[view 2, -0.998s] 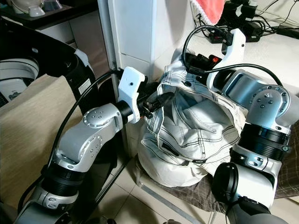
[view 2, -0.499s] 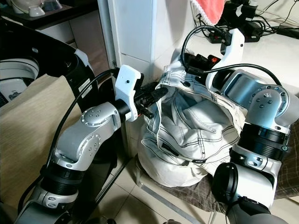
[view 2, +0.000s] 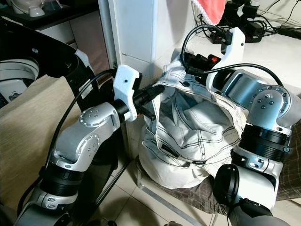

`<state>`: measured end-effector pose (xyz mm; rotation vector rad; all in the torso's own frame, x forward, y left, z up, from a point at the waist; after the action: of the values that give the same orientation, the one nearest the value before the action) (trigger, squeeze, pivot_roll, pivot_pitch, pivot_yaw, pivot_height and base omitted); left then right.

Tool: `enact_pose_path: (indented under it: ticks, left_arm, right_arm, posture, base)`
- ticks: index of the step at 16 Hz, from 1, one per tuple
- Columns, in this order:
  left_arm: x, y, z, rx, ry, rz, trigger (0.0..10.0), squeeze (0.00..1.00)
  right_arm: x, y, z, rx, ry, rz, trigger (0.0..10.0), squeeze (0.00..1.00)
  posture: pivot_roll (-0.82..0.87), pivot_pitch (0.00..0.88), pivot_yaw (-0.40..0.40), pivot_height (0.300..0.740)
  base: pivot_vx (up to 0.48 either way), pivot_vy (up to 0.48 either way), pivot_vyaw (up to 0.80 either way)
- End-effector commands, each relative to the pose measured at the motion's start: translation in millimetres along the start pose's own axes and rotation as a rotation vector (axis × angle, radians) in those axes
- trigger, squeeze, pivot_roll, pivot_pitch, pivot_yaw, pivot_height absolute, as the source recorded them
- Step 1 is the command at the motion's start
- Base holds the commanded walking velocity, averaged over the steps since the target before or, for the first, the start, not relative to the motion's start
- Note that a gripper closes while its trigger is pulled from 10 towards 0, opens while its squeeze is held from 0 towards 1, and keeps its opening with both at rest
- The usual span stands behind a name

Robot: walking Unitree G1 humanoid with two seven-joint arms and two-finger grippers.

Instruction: Clothes washing

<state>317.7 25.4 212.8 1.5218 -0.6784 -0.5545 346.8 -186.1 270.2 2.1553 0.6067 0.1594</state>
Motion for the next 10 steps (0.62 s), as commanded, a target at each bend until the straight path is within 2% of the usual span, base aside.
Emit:
enact_pose_path:
  ticks: [1, 2, 3, 4, 5, 6, 7, 8, 9, 10]
  left_arm:
    - [-8.5, 22, -26.6, 0.001, 0.098, 0.14, 0.0, 0.0]
    - [-12.5, 28, -34.8, 0.007, 0.125, 0.175, 0.0, 0.0]
    - [-27.7, 44, -62.7, 0.064, 0.231, 0.254, 0.0, 0.0]
    - [-35.7, 53, -74.3, 0.089, 0.275, 0.292, 0.0, 0.0]
    - [-51.2, 71, -92.2, 0.156, 0.321, 0.344, 0.0, 0.0]
    - [-62.8, 85, -104.4, 0.201, 0.325, 0.369, 0.0, 0.0]
    - [-75.8, 104, -122.9, 0.25, 0.329, 0.359, 0.0, 0.0]
    - [-79.5, 111, -130.9, 0.283, 0.312, 0.317, 0.0, 0.0]
    - [-86.4, 132, -150.8, 0.411, 0.336, 0.238, 0.0, 0.0]
    - [-94.5, 156, -170.3, 0.521, 0.465, 0.246, 0.0, 0.0]
  right_arm:
    - [-7.7, 8, -11.3, -0.053, 0.06, 0.041, 10.0, 1.0]
    - [-9.5, 7, -10.8, -0.056, 0.064, 0.037, 10.0, 1.0]
    - [-17.3, 5, -5.8, -0.096, 0.044, 0.025, 10.0, 1.0]
    - [-21.4, 4, -3.8, -0.114, 0.036, 0.023, 10.0, 1.0]
    - [-30.0, 5, -3.7, -0.145, 0.046, 0.024, 10.0, 0.0]
    - [-36.3, 5, -5.3, -0.173, 0.06, 0.026, 10.0, 0.0]
    - [-42.5, 5, -5.9, -0.204, 0.069, 0.026, 10.0, 0.0]
    - [-44.4, 4, -5.9, -0.216, 0.072, 0.025, 10.0, 0.0]
    - [-45.7, 2, -5.8, -0.234, 0.077, 0.016, 10.0, 0.0]
    - [-44.7, 1, -5.7, -0.24, 0.079, 0.013, 10.0, 0.0]
  posture:
    - [-0.12, 0.0, 0.021, 0.74]
    - [-0.12, 0.0, 0.021, 0.74]
    - [-0.12, 0.0, 0.021, 0.74]
    - [-0.12, 0.0, 0.022, 0.74]
    - [-0.12, 0.0, 0.025, 0.74]
    - [-0.12, 0.0, 0.026, 0.74]
    - [-0.12, 0.0, 0.026, 0.74]
    - [-0.11, 0.0, 0.02, 0.74]
    - [-0.1, 0.0, 0.019, 0.74]
    - [-0.1, 0.0, 0.022, 0.74]
  base:
    - [0.0, 0.0, 0.0]
    - [0.0, 0.0, 0.0]
    - [0.0, 0.0, 0.0]
    - [0.0, 0.0, 0.0]
    - [0.0, 0.0, 0.0]
    - [0.0, 0.0, 0.0]
    - [0.0, 0.0, 0.0]
    - [0.0, 0.0, 0.0]
    - [0.0, 0.0, 0.0]
    - [0.0, 0.0, 0.0]
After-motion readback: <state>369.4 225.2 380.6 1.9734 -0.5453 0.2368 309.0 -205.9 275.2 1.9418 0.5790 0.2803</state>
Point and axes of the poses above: a point about 5 cm out from each wrist's last joint towards the gripper, its own x axis pointing out of the wrist towards the gripper, its own y axis along the axis of the wrist's last joint, z = x × y, the point moved 1 cm from there along x, pointing out of the wrist towards the gripper, and after that the axes turned 8 degrees about x, right-handed, at the moved point
